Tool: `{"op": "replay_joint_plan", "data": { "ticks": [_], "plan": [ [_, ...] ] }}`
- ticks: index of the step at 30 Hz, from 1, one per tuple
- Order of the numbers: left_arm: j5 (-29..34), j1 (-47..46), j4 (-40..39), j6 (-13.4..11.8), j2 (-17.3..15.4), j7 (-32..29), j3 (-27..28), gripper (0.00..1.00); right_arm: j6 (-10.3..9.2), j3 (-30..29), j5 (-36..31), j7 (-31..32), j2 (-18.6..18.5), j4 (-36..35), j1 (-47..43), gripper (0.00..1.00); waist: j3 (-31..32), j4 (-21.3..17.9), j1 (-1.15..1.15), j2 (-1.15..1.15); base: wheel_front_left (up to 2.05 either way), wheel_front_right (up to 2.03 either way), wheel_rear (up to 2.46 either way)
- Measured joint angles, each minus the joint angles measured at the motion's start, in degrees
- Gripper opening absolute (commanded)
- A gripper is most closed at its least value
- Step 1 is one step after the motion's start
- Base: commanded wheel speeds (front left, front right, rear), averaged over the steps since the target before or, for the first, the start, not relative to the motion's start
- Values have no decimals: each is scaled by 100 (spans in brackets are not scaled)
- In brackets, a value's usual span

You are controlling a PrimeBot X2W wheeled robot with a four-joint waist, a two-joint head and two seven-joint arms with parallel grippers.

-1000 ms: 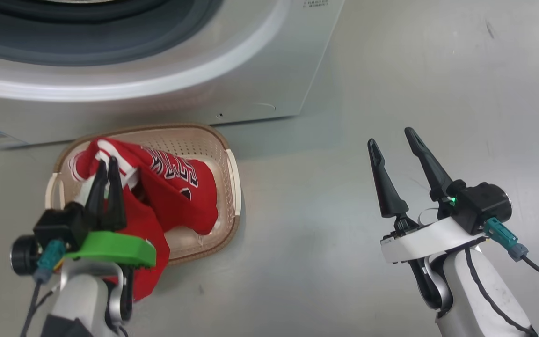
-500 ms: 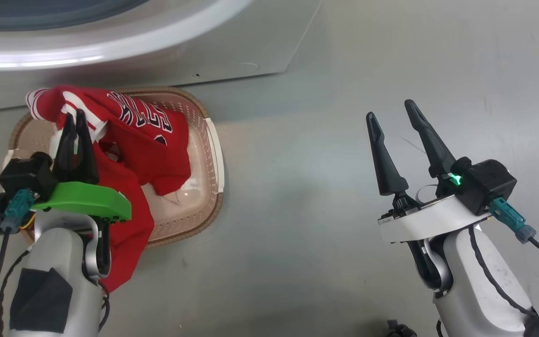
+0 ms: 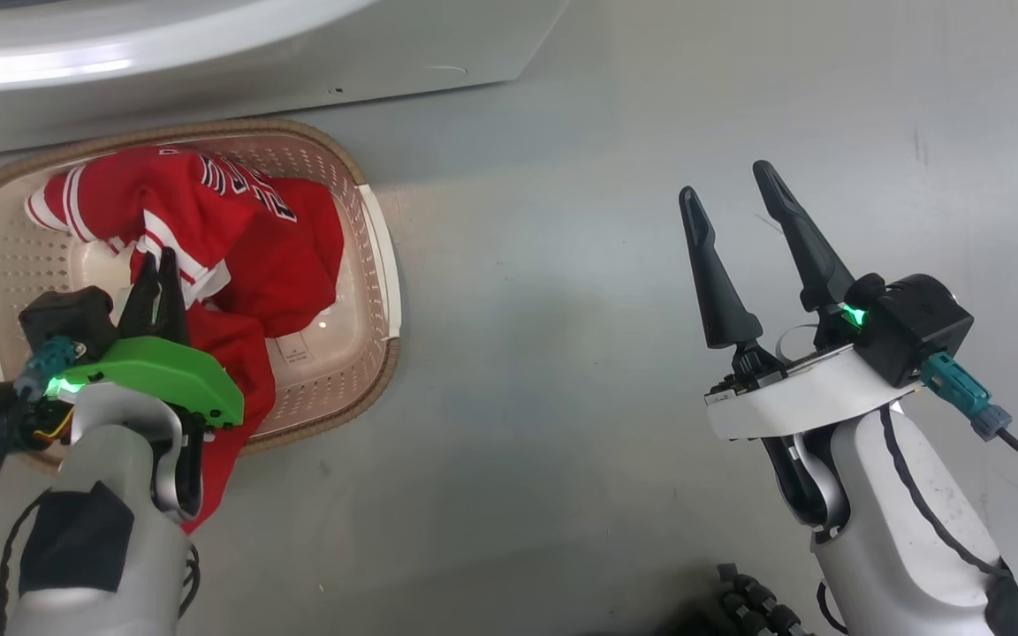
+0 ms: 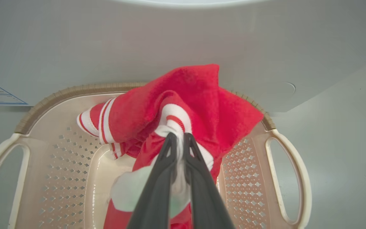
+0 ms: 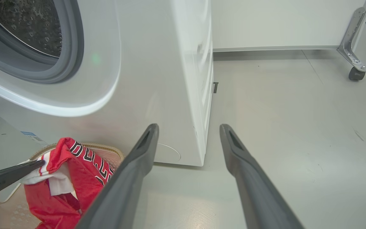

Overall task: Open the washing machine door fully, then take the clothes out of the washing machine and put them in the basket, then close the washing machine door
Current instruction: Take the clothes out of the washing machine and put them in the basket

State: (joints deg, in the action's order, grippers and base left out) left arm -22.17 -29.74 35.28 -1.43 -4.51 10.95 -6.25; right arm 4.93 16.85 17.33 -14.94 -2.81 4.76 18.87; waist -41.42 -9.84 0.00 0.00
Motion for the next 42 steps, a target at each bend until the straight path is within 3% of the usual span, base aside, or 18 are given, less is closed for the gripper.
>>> {"op": "replay_joint_plan", "data": {
  "ticks": [23,24,26,27,28,42],
  "plan": [
    [-215,-1080,1492,111,-100,-388,214,0,7,68,73,0,0,54,303,100,-431,-193,0,0,0,0,0],
    [-216,-1110,1541,125,-99,-387,214,10,7,66,74,0,0,58,304,100,-428,-193,0,0,0,0,0],
    [-222,-1152,1631,158,-92,-363,197,49,7,44,73,0,0,91,304,100,-408,-185,0,0,0,0,0],
    [-222,-1160,1666,178,-81,-328,189,91,7,33,73,0,0,111,304,100,-390,-177,0,0,0,0,0],
    [-222,-1166,1697,179,-70,-294,175,100,7,31,73,0,-1,122,304,100,-369,-168,0,0,0,0,0],
    [-120,-1148,1837,480,40,292,-42,100,7,-278,-82,0,-1,355,288,100,189,66,0,0,0,0,0]
  ]
}}
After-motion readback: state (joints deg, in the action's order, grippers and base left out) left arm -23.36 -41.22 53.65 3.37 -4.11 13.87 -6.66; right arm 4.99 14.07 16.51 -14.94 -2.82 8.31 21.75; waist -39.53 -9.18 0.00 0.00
